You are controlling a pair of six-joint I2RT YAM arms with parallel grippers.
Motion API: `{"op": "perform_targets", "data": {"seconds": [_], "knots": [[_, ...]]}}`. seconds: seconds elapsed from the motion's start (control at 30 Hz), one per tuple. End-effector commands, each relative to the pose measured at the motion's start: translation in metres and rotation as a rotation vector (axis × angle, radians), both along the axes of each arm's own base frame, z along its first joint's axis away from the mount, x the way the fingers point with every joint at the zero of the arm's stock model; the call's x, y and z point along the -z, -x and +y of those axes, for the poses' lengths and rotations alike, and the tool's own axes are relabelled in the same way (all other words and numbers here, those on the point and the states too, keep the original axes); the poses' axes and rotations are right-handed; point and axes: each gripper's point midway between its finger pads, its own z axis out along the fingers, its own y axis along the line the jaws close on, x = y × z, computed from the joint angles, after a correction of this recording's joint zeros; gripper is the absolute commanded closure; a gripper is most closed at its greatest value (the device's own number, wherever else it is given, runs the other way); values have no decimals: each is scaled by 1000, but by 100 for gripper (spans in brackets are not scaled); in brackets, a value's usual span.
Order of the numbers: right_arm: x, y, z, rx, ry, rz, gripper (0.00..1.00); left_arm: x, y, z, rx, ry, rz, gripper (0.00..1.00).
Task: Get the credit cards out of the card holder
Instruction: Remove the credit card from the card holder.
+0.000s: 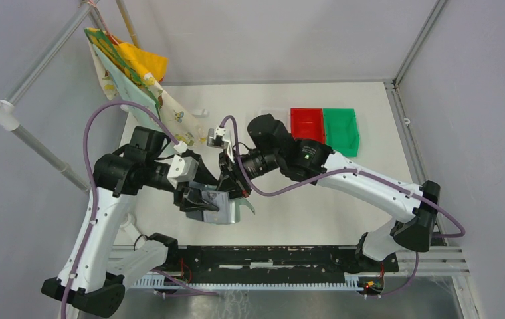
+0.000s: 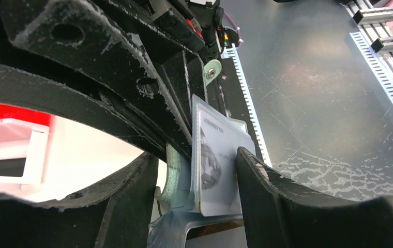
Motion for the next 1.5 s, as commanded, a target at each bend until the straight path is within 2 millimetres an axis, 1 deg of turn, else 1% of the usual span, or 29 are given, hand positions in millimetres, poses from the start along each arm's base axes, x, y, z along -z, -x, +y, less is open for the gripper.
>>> {"op": "perform_targets", "data": {"seconds": [0.0, 0.03, 0.07, 0.1, 0.2, 0.23, 0.4, 0.47, 0.57, 0.63, 0.83, 0.97, 1.13, 1.2, 1.33, 1.37, 1.47], "knots": [[-73, -8, -9, 3, -197, -232, 100, 12, 6, 6, -24, -68, 52, 37], [-72, -8, -10, 2, -188, -240, 100, 11, 6, 6, -24, -65, 49, 26], [-71, -8, -11, 2, -184, -246, 100, 9, 6, 6, -21, -61, 40, 13], [-70, -8, -12, -1, -182, -247, 100, 7, 6, 6, -17, -54, 27, 7], [-68, -7, -12, -8, -175, -243, 100, 0, 3, 4, -17, -31, -21, 4], [-68, -6, -13, -13, -174, -244, 100, -3, 0, 3, -26, -25, -42, 1], [-67, -1, -17, -31, -180, -248, 100, -19, -18, 2, -104, 10, -182, 0], [-68, 1, -17, -38, -185, -247, 100, -21, -24, 1, -133, 21, -191, 0], [-68, 4, -15, -52, -191, -249, 100, -20, -28, 1, -143, 14, -194, 0], [-68, 6, -14, -59, -191, -248, 100, -24, -31, 0, -142, 15, -209, 0], [-66, 11, -11, -75, -189, -245, 100, -35, -34, -1, -137, 32, -262, 0], [-64, 12, -11, -80, -183, -250, 100, -39, -32, 0, -126, 43, -294, 0], [-69, 8, -8, -78, -172, -264, 100, -35, -24, 0, -68, 35, -323, 0], [-72, 6, -7, -68, -168, -275, 100, -32, -22, 1, -42, 17, -320, 4], [-83, 3, -5, -65, -183, -304, 100, -14, -18, 6, 6, -60, -284, 19], [-83, 2, -4, -67, -183, -308, 100, -12, -18, 7, 14, -71, -287, 23], [-79, -4, 0, -52, -157, -317, 100, -12, -20, 7, 15, -83, -290, 45]]}}
